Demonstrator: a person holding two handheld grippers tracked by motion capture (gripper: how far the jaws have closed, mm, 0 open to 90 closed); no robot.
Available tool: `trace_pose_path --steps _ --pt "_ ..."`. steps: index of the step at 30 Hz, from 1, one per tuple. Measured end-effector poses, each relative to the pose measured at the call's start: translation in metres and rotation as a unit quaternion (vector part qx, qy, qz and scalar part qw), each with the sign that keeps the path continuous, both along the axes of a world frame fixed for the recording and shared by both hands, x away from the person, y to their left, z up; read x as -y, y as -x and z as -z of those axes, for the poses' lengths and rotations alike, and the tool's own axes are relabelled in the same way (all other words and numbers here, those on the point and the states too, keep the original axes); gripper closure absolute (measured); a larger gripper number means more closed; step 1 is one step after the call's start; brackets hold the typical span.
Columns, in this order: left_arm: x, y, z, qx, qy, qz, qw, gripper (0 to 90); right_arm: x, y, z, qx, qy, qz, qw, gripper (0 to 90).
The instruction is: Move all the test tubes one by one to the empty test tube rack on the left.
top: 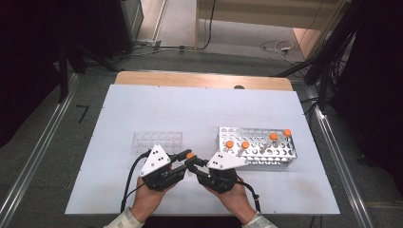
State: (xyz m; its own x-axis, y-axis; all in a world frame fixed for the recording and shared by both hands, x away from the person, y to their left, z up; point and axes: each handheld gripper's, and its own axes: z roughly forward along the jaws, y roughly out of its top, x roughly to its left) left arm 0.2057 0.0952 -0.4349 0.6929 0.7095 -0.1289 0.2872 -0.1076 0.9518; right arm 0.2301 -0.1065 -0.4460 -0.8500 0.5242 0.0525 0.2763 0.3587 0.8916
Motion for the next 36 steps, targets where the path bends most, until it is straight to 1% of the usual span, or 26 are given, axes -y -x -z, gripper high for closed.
trace_pose_path --steps 1,2,3,4,6,7,9,10,11,17,20,27,36 --pt "0.000 0.000 0.000 0.000 0.000 -0.001 1.0000 69.8 0.000 0.000 0.000 0.000 -0.001 -0.001 1.0000 66.7" --pt "-0.001 0.000 0.000 0.000 0.000 -0.001 1.0000 69.8 0.000 0.000 0.000 0.000 -0.001 -0.001 1.0000 66.7" --pt "-0.002 0.000 -0.001 0.000 0.001 -0.003 1.0000 69.8 0.001 0.000 -0.001 -0.003 -0.001 0.000 1.0000 58.2" --pt "-0.002 0.000 -0.001 0.000 0.001 -0.003 1.0000 69.8 0.001 0.000 -0.001 -0.003 -0.001 0.000 1.0000 58.2" --pt "-0.003 0.000 -0.001 0.001 0.005 -0.004 1.0000 69.8 0.003 0.000 -0.002 -0.001 -0.005 -0.004 1.0000 51.3" --pt "-0.003 0.000 -0.002 0.000 0.006 -0.005 1.0000 69.8 0.004 0.000 -0.002 -0.001 -0.004 -0.002 1.0000 46.0" --pt "-0.005 0.000 -0.002 0.000 0.008 -0.007 0.9999 69.8 0.005 0.000 -0.002 -0.003 -0.002 -0.002 1.0000 42.4" --pt "-0.006 -0.001 -0.003 0.000 0.009 -0.008 0.9999 69.8 0.005 0.000 -0.002 -0.003 -0.002 -0.002 1.0000 42.4" --pt "-0.008 -0.001 -0.004 0.000 0.010 -0.010 0.9999 69.8 0.006 0.000 -0.003 -0.003 0.002 0.001 1.0000 35.6" --pt "-0.019 0.001 -0.013 0.006 0.024 -0.019 0.9995 69.8 0.012 0.002 -0.004 0.002 0.002 0.006 1.0000 31.8" --pt "-0.025 0.001 -0.016 0.008 0.029 -0.024 0.9993 69.8 0.017 0.004 -0.003 0.001 0.004 0.009 0.9999 31.4" --pt "-0.039 0.004 -0.020 0.010 0.031 -0.035 0.9989 69.8 0.029 0.009 -0.004 0.003 0.005 0.016 0.9999 31.1" --pt "-0.059 0.004 -0.027 0.017 0.043 -0.064 0.9969 69.7 0.045 0.012 -0.004 0.000 0.005 0.032 0.9995 30.6"
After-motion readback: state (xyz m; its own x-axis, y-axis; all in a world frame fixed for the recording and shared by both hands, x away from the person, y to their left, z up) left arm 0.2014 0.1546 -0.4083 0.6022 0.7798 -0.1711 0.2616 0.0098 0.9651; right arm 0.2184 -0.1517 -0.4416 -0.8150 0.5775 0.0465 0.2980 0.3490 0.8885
